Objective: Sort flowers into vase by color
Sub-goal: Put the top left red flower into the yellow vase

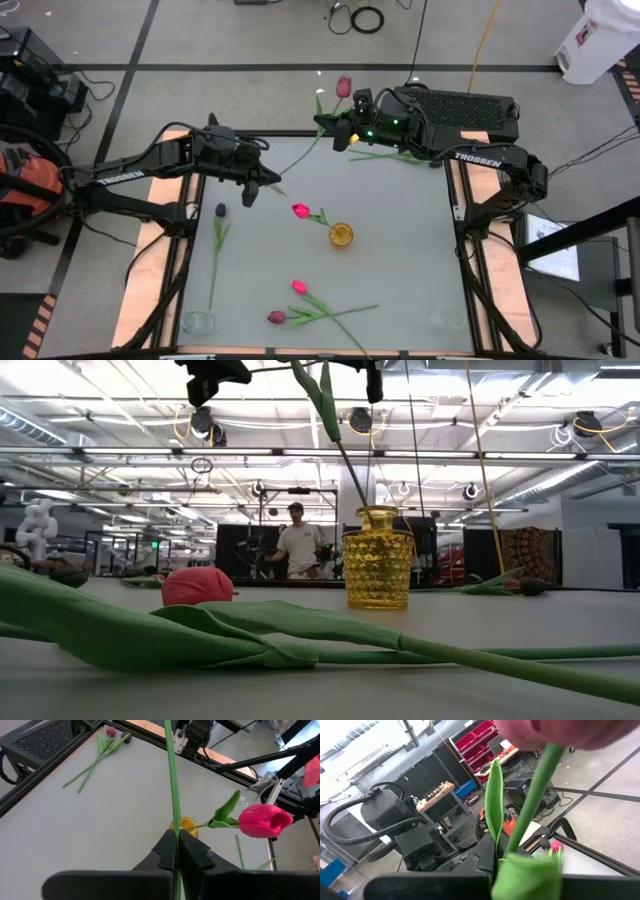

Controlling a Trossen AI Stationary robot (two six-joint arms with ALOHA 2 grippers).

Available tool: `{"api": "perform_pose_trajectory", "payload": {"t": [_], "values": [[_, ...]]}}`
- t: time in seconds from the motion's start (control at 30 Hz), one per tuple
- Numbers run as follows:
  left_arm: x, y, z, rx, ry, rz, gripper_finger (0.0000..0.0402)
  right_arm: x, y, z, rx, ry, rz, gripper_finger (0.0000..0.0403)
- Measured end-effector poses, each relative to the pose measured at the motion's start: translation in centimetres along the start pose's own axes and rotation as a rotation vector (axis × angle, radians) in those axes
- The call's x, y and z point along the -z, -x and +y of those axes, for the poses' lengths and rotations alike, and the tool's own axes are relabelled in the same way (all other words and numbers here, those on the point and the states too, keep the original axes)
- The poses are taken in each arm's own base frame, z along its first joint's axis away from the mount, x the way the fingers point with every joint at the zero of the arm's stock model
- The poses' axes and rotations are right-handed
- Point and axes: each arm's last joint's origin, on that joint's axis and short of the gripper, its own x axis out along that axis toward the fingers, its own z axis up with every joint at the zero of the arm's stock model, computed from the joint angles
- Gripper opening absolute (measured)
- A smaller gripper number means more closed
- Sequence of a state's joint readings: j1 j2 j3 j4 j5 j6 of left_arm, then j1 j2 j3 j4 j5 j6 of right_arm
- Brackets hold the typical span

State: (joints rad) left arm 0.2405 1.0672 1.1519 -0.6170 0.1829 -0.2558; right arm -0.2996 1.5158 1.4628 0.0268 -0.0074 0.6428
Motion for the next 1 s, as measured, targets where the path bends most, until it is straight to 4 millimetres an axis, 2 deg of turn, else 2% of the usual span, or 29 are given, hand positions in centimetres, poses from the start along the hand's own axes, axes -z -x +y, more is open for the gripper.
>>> {"api": "perform_pose_trajectory", "payload": {"t": [0.53, 0.83, 1.0], "values": [[0.3, 0.0, 0.2, -0.033, 0.006, 0.023, 0.0025, 0.0, 0.0, 0.0, -0.004, 0.011, -0.003, 0.0], [0.9, 0.1, 0.6, -0.152, 0.034, 0.067, 0.0098, -0.1, 0.0, 0.1, -0.004, 0.034, -0.01, 0.0], [1.8, 0.3, 1.1, -0.259, 0.044, 0.142, 0.0106, -0.3, 0.1, 0.1, -0.007, 0.062, -0.024, 0.0]]}}
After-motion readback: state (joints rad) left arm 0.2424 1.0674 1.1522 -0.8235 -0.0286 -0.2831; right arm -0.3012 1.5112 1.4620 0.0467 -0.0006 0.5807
